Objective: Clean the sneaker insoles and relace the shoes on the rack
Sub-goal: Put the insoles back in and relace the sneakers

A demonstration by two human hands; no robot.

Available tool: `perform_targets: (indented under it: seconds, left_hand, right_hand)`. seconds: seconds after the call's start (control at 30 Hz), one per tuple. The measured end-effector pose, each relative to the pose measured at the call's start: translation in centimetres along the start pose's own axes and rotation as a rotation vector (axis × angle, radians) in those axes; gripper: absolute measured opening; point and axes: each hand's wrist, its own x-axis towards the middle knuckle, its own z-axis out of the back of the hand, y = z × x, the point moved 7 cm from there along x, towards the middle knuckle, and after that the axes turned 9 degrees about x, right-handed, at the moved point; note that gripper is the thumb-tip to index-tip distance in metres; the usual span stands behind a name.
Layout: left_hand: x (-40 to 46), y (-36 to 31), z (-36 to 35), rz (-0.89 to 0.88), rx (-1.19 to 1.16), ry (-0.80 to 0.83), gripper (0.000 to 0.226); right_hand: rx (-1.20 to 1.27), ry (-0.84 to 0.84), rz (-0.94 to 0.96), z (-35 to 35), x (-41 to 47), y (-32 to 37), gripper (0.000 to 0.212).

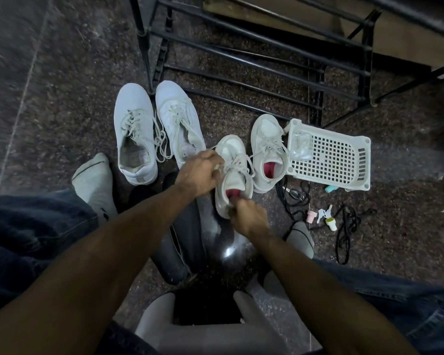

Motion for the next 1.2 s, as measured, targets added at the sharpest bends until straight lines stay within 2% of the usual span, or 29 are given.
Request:
perform_targets:
  seconds: [0.07,0.13,0.2,0.27,0.37,0.4,0.43,0.5,0.6,0.67,0.77,0.93,1.1,1.2]
  left_hand:
    - [-0.4,1.5,1.4,0.051,0.083,-0.113,0.036]
    - [-0.8,3.0,1.9,0.103,0.134,-0.155,0.041]
    - [-1.1,4.3,1.4,0.156,0.175,-0.075,0.044]
    - [-1.3,5.2,0.3,0.21,0.156,0.071,0.047]
    - [-1.3,5.6,-0.6,0.229,0.07,0.185,0.049]
    - [-1.2,5.6,-0.6,0.233,0.049,0.192,0.049]
    - [-1.1,5.7,-0.5,0.238,0.036,0.196,0.049]
    - [-1.0,5.7,-0.5,0.244,0.019,0.198,0.049]
    - [-1.1,5.4,-0.4,0.265,0.006,0.182,0.046]
    - [-1.2,5.4,-0.3,0.275,-0.006,0.177,0.045]
    - [-1.3,5.5,-0.3,0.271,-0.045,0.214,0.047]
    - [-1.4,5.5,0.1,0.247,-0.061,0.262,0.05]
    - [-1.9,5.2,-0.6,0.256,-0.031,0.242,0.057]
    - [-2.4,4.8,-1.3,0.208,0.022,0.306,0.059]
  right_hand:
    - [0.039,-0.036,-0.037,1.7,2.5,0.1,0.029]
    - [0.065,-0.074,-0.082,3.6,4.8,0.3,0.026]
    - [0.133,-0.13,-0.13,5.4,6.1,0.3,0.028]
    - [0.184,-0.202,-0.137,6.5,6.1,0.5,0.033]
    - [0.182,-0.388,-0.05,6.3,3.9,1.0,0.023]
    - [0.196,-0.39,-0.028,5.1,3.1,1.1,0.02]
    - [0.208,-0.322,-0.027,3.0,2.4,1.1,0.019]
    - [0.271,-0.068,-0.093,-2.3,1.2,0.7,0.025]
    - [0.499,0.22,-0.258,-8.6,-0.6,1.0,0.038]
    - [0.615,0.23,-0.324,-10.6,-1.0,1.8,0.046]
    - [0.603,0.159,-0.35,-11.5,-0.6,2.7,0.047]
    - [0.55,0.234,-0.375,-11.4,1.0,1.6,0.03]
    - [0.567,0.176,-0.383,-7.9,0.5,-3.0,0.008]
    - [0.58,0.127,-0.394,-6.3,-0.9,-6.4,0.015]
